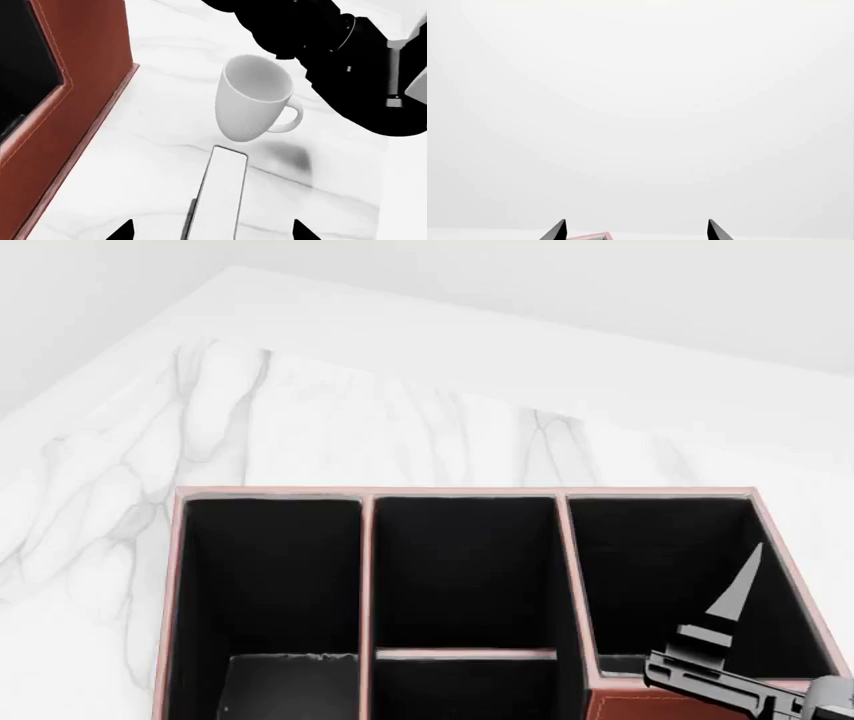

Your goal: Pick up the book and place it in the front compartment of the caddy.

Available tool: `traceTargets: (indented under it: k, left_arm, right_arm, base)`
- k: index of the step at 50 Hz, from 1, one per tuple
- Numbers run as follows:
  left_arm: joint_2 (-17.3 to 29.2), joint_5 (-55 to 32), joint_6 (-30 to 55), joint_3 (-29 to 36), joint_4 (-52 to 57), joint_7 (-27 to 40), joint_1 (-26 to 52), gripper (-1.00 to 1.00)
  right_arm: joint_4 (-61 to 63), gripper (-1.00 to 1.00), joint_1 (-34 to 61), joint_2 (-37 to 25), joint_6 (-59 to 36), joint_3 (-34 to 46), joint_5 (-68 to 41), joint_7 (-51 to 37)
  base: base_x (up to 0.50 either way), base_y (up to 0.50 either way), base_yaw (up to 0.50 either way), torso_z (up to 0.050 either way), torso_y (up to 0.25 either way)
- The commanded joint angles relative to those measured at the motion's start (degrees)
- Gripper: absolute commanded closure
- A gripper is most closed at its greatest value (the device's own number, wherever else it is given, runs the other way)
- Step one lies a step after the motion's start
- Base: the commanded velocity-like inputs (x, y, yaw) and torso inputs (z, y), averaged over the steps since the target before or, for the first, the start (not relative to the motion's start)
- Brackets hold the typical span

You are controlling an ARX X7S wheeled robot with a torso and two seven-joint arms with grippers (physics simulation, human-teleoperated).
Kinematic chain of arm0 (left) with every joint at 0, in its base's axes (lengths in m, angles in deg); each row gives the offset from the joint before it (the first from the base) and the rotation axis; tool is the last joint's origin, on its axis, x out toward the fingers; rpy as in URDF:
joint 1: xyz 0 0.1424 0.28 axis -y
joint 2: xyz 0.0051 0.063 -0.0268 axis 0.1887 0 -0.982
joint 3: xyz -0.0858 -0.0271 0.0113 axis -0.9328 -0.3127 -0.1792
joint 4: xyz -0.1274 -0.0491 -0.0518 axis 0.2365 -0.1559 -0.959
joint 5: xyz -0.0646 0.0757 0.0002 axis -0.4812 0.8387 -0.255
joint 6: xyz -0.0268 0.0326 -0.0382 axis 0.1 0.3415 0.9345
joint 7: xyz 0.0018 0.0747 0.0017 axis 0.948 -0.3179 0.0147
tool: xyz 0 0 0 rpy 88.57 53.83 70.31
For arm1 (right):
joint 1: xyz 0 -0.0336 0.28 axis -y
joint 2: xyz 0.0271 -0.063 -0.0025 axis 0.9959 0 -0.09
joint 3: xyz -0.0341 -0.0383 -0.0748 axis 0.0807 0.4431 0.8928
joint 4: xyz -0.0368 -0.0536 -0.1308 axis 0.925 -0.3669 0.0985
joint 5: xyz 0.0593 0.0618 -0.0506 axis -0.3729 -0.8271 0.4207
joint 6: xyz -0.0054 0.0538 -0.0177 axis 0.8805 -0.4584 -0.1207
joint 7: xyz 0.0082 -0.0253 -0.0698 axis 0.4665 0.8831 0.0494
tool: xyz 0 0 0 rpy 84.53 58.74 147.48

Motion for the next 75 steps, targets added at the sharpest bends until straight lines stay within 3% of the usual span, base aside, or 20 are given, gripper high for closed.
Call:
traceTargets:
  k: [1, 25, 26, 45, 61, 75]
  left_arm:
    - [0.92, 9.92, -6.16, 6.52, -4.86, -5.26, 0.31, -1.0]
    - [1.42, 21.47, -16.39, 16.07, -13.87, -8.54, -0.08, -1.0]
    - [1.63, 23.18, -18.9, 16.56, -14.37, -8.62, -0.59, 1.0]
    - [3.48, 26.88, -24.56, 17.72, -12.57, -8.69, -0.99, 1.0]
    - [5.88, 23.46, -21.5, 11.5, -5.66, -8.83, 7.34, 1.0]
    - [8.38, 27.17, -24.09, 13.17, -2.98, -12.2, 13.51, 1.0]
  right_arm:
    - [0.06, -1.0, -0.12, 0.81, 0.07, -0.85, 0.85, 1.6]
    - [-0.3, -1.0, -0.12, 0.42, 0.65, -0.26, 0.99, 1.17]
    - [-0.02, -1.0, -0.15, 0.37, 0.47, -0.22, 1.06, 1.09]
    - [0.28, -1.0, -0.26, -0.05, 0.35, -0.11, 0.68, 0.73]
    - [0.42, -1.0, -0.31, -0.26, 0.24, 0.55, 0.33, 0.78]
    - [-0.66, -1.0, -0.11, -0.33, 0.4, 1.25, 0.14, 0.86]
  base:
    - [0.0, 0.0, 0.0, 0.0, 0.0]
    - [0.0, 0.0, 0.0, 0.0, 0.0]
    - [0.0, 0.0, 0.0, 0.0, 0.0]
    - [0.0, 0.0, 0.0, 0.0, 0.0]
    - [0.0, 0.0, 0.0, 0.0, 0.0]
    - [0.0, 0.0, 0.0, 0.0, 0.001]
